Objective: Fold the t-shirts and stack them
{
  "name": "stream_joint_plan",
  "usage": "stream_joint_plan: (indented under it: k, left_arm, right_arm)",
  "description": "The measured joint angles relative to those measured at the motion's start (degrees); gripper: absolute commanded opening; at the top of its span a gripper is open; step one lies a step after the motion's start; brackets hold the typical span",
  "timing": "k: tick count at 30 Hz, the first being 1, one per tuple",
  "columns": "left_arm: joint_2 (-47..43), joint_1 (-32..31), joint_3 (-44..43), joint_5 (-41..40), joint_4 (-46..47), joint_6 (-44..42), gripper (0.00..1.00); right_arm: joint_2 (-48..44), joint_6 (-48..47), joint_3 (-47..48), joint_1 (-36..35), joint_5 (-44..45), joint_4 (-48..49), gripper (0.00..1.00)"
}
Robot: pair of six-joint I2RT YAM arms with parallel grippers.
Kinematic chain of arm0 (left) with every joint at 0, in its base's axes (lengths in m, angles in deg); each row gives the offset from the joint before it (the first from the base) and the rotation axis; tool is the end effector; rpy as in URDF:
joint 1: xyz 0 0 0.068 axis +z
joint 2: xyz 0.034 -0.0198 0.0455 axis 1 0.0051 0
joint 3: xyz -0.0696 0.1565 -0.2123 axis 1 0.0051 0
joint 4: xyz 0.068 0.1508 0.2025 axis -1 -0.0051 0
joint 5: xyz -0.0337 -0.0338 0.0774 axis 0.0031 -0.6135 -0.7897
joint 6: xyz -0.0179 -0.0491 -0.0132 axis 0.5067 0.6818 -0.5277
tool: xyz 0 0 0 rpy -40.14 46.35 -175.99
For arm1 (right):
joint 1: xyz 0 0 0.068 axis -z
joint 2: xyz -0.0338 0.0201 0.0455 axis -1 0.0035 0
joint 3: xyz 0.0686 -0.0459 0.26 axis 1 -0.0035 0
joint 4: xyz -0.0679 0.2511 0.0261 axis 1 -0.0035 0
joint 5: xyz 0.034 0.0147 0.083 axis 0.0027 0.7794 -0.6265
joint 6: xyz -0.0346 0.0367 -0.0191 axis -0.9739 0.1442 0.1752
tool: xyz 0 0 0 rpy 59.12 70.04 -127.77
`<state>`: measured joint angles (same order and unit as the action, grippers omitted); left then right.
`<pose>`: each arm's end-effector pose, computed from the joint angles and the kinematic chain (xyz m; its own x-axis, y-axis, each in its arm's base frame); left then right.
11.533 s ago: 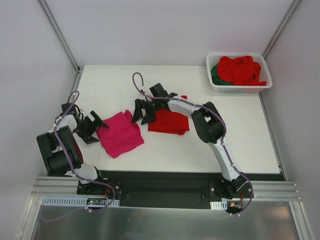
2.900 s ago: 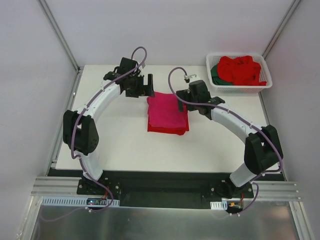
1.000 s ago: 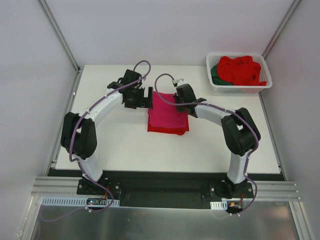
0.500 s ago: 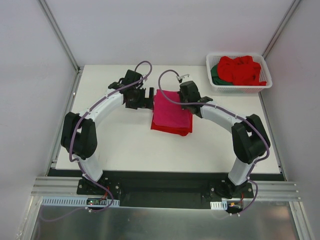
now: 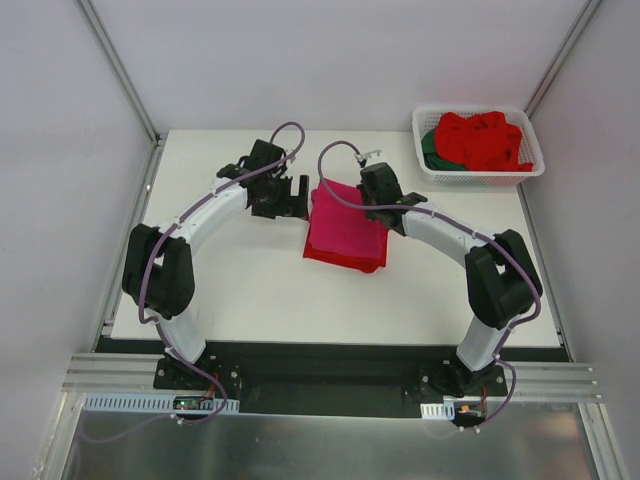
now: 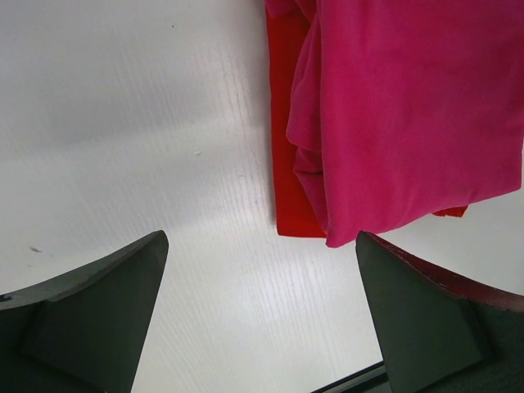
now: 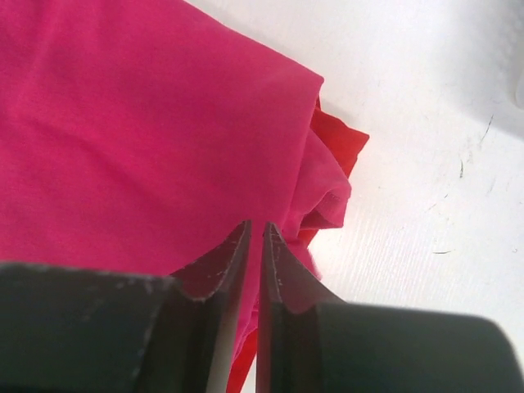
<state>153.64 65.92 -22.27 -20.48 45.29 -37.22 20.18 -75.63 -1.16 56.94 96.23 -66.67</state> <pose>0.3546 -0.1632 0.2711 -0.7952 0.0542 -0.6039 0.2973 0.9029 -0.3104 0.3392 0.2050 0.2418 -0.4588 -0.4497 -0.7663 -0.3567 0.8831 -0.3046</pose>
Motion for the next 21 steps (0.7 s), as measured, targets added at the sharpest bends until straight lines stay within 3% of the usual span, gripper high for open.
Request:
stream_joint_plan:
  k: [5, 7, 11, 21]
  left_arm:
    - [0.0, -0.3, 0.0, 0.0, 0.1, 0.0, 0.99]
    - [0.0, -0.3, 0.0, 0.0, 0.2, 0.0, 0.99]
    - [0.0, -0.3, 0.0, 0.0, 0.3, 0.0, 0.99]
    - [0.0, -0.3, 0.1, 0.1, 0.3, 0.0, 0.99]
  right_arm:
    - [1.0, 0.0, 0.1, 0.0, 0.0, 0.1, 0.16]
    - [1.8, 0.0, 0.1, 0.0, 0.0, 0.1, 0.27]
    - [3.6, -0.2, 0.2, 0.0, 0.2, 0.0, 0.2]
    - [4.4, -0.2, 1.0, 0.3, 3.1, 0.1, 0.2]
